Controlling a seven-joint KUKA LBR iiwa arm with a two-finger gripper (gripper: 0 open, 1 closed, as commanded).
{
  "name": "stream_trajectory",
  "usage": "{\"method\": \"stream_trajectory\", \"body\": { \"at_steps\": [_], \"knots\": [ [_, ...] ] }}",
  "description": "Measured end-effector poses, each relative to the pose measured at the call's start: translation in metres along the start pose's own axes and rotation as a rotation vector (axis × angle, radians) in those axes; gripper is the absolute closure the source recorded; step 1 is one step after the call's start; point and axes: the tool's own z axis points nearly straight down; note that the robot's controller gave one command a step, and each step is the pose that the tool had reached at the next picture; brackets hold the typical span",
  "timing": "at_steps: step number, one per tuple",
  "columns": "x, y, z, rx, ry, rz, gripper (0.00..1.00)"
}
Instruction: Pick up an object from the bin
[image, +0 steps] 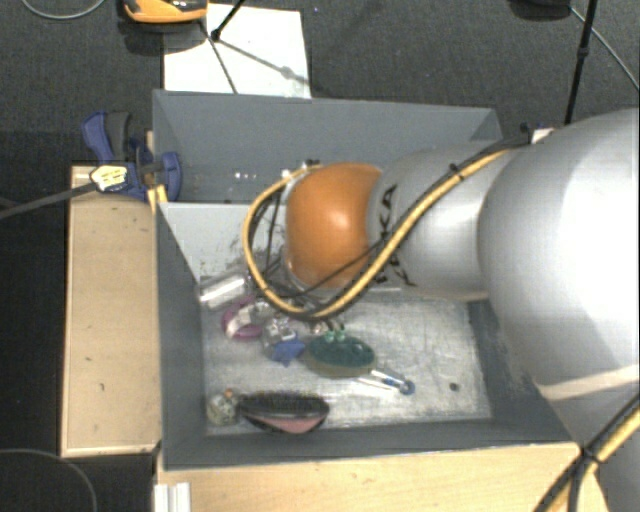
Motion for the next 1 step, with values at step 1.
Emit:
{"method": "stream_trajectory", "body": {
  "at_steps": [1],
  "knots": [
    [0.0042, -0.0383, -0.1885, 0.008, 0.042, 0.081, 1.0]
  ]
}}
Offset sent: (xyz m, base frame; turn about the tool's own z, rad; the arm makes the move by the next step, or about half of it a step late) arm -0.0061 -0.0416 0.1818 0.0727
